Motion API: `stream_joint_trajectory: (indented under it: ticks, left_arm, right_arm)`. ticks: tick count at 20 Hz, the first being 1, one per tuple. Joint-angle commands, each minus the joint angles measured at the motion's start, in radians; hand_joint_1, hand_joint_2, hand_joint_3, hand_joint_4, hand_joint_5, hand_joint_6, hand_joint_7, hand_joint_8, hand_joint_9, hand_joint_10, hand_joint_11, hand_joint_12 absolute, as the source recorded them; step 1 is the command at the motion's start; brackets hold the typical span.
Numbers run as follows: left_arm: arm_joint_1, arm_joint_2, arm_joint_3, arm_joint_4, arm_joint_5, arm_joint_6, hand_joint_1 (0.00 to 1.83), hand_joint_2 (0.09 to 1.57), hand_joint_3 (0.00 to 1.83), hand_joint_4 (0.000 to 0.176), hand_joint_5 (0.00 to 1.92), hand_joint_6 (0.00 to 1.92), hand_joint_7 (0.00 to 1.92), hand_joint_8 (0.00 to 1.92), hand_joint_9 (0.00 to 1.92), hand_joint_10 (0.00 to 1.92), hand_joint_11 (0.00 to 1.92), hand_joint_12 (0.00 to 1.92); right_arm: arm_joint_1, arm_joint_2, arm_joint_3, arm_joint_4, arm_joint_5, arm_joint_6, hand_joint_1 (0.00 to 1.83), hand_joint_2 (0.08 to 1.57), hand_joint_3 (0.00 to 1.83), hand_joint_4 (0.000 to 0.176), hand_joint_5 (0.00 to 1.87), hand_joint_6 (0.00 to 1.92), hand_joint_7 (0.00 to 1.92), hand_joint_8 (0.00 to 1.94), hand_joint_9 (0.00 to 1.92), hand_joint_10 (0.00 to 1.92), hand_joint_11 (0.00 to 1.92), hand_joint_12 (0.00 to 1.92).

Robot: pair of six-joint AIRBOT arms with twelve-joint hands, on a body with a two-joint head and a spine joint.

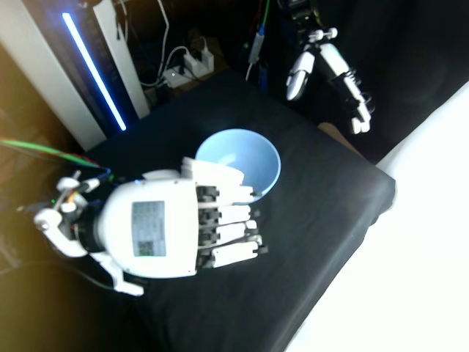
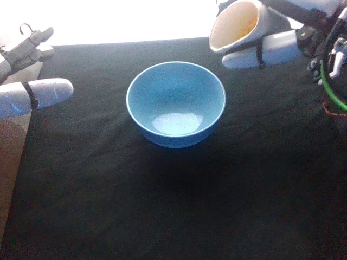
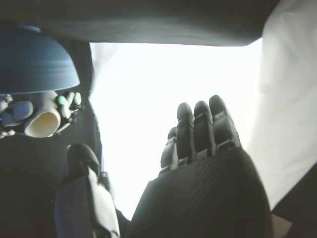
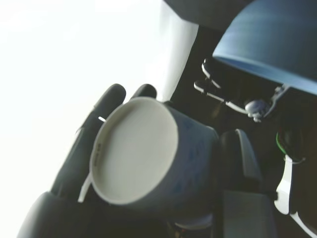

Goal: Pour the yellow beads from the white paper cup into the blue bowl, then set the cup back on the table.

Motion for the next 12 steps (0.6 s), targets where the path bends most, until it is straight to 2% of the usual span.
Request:
stream_joint_trajectory:
  ticks: [1,2,3,4,5,6,7,8,9,10,11,12]
  left_arm:
    - [-0.013,0.002,0.010,-0.014,-0.111,-0.011,0.39,0.85,0.00,0.126,0.01,0.00,0.30,0.00,0.20,0.01,0.03,0.08]
    - [-0.013,0.002,0.010,-0.012,-0.110,-0.011,0.40,0.84,0.00,0.125,0.02,0.00,0.31,0.00,0.19,0.01,0.03,0.08]
    - [-0.014,0.002,0.010,-0.011,-0.108,-0.011,0.40,0.85,0.00,0.112,0.01,0.00,0.29,0.00,0.16,0.00,0.01,0.08]
    - [-0.015,0.001,0.010,-0.010,-0.106,-0.011,0.40,0.86,0.01,0.094,0.00,0.00,0.29,0.00,0.17,0.01,0.05,0.10]
    - [-0.017,0.000,0.011,-0.007,-0.103,-0.011,0.40,0.87,0.01,0.094,0.00,0.00,0.28,0.00,0.17,0.01,0.05,0.10]
    - [-0.021,-0.001,0.012,-0.001,-0.096,-0.011,0.41,0.87,0.01,0.101,0.00,0.00,0.28,0.00,0.19,0.01,0.06,0.11]
    - [-0.026,-0.001,0.013,0.004,-0.092,-0.011,0.42,0.87,0.00,0.110,0.00,0.00,0.28,0.00,0.21,0.02,0.07,0.11]
    - [-0.032,-0.002,0.014,0.010,-0.088,-0.011,0.41,0.87,0.00,0.108,0.00,0.00,0.28,0.00,0.20,0.01,0.06,0.11]
    - [-0.035,-0.002,0.014,0.015,-0.085,-0.011,0.41,0.86,0.00,0.102,0.00,0.00,0.28,0.00,0.20,0.01,0.05,0.11]
    - [-0.043,-0.002,0.015,0.027,-0.075,-0.011,0.41,0.87,0.00,0.095,0.00,0.00,0.28,0.00,0.20,0.01,0.07,0.12]
    - [-0.052,-0.002,0.015,0.043,-0.060,-0.011,0.42,0.87,0.00,0.083,0.00,0.00,0.29,0.00,0.22,0.01,0.09,0.13]
    - [-0.058,-0.002,0.016,0.055,-0.051,-0.011,0.42,0.86,0.00,0.092,0.00,0.00,0.30,0.01,0.25,0.02,0.12,0.14]
  right_arm:
    - [0.030,-0.001,0.004,0.030,0.086,0.010,1.25,1.05,0.00,0.038,1.12,0.78,1.15,0.66,1.22,0.03,0.71,1.01]
    - [0.036,-0.006,0.004,0.018,0.080,0.010,1.25,1.05,0.00,0.016,1.17,0.71,1.12,0.70,1.22,0.02,0.71,1.04]
    - [0.038,-0.010,0.004,0.012,0.079,0.010,1.25,1.05,0.00,0.002,1.20,0.66,1.09,0.74,1.19,0.01,0.68,1.04]
    - [0.042,-0.014,0.004,0.006,0.079,0.010,1.26,1.05,0.00,0.000,1.21,0.66,1.06,0.79,1.15,0.00,0.60,1.05]
    - [0.045,-0.016,0.004,-0.001,0.079,0.010,1.26,1.06,0.00,0.000,1.21,0.67,1.04,0.81,1.12,0.00,0.56,1.09]
    - [0.053,-0.017,0.002,-0.022,0.072,0.010,1.25,1.06,0.00,0.000,1.20,0.67,1.04,0.82,1.13,0.01,0.57,1.10]
    - [0.061,-0.017,-0.001,-0.044,0.063,0.010,1.25,1.05,0.00,0.025,1.18,0.68,1.10,0.76,1.22,0.03,0.69,1.06]
    - [0.072,-0.017,-0.004,-0.074,0.051,0.010,1.25,1.05,0.00,0.030,1.17,0.69,1.11,0.74,1.22,0.03,0.71,1.05]
    - [0.083,-0.017,-0.008,-0.096,0.040,0.010,1.25,1.04,0.00,0.040,1.18,0.67,1.15,0.68,1.35,0.11,0.81,1.24]
    - [0.099,-0.017,-0.016,-0.133,0.021,0.010,1.26,1.02,0.00,0.029,1.20,0.57,1.21,0.62,1.24,0.77,0.95,1.49]
    - [0.108,-0.017,-0.023,-0.167,0.006,0.010,1.26,1.02,0.00,0.004,1.20,0.52,1.22,0.65,1.15,1.06,0.94,1.56]
    - [0.113,-0.017,-0.027,-0.187,-0.003,0.010,1.26,1.02,0.00,0.015,1.18,0.58,1.26,0.56,1.16,1.36,1.09,1.67]
